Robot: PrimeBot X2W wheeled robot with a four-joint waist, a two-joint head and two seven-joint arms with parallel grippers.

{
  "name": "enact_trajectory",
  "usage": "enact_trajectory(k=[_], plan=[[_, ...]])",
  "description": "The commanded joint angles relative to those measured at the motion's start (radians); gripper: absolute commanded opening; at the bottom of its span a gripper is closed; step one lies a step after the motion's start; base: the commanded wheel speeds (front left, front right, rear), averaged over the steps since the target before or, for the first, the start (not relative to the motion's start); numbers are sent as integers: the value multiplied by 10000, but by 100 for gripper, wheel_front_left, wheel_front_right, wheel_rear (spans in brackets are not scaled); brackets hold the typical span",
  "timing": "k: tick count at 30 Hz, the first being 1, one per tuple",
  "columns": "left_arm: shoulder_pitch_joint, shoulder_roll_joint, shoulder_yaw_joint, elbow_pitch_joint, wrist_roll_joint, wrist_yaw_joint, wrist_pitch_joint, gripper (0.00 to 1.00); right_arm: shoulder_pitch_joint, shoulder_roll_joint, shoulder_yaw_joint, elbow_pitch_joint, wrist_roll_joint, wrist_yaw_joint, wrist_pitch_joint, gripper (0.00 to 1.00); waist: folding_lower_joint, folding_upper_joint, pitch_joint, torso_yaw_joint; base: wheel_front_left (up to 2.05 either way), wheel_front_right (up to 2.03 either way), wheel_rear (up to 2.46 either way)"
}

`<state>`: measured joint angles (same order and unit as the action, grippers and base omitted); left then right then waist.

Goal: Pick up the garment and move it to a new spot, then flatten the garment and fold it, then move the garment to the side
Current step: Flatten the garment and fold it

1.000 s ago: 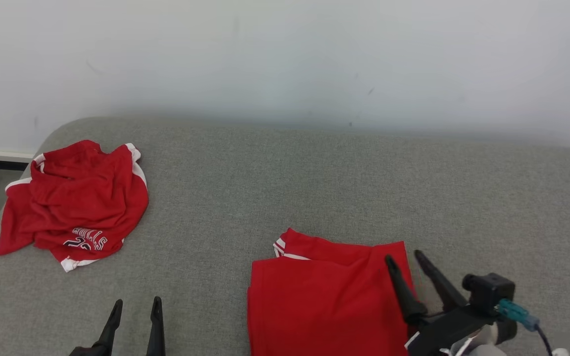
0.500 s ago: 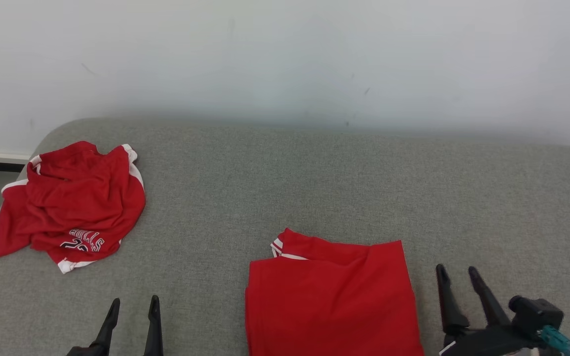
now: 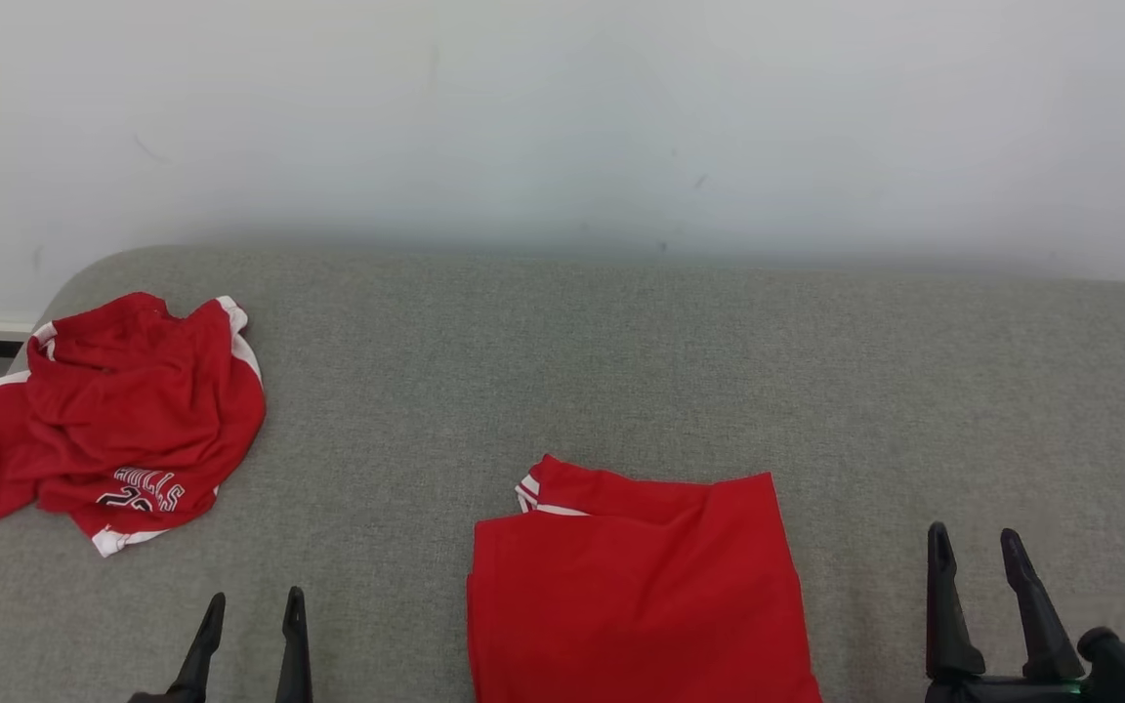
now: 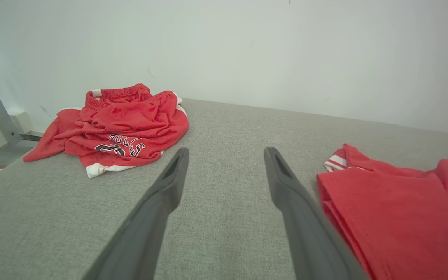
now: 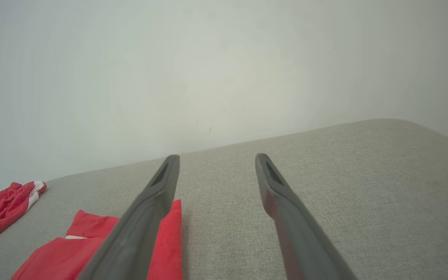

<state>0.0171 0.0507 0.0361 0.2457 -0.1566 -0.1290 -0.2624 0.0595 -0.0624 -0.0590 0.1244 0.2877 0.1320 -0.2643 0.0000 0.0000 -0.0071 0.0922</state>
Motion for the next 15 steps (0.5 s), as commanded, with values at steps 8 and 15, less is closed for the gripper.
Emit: enact_trajectory(k=[8, 15], plan=[[207, -8, -64, -4, 286, 20, -22, 100, 541, 89, 277, -152, -538, -19, -7, 100, 0, 0, -86, -253, 0, 0, 0], [271, -8, -102, -29, 289, 104, -22, 100, 736, 119, 329, -15, -601, -19, -7, 100, 0, 0, -159, -270, 0, 0, 0]])
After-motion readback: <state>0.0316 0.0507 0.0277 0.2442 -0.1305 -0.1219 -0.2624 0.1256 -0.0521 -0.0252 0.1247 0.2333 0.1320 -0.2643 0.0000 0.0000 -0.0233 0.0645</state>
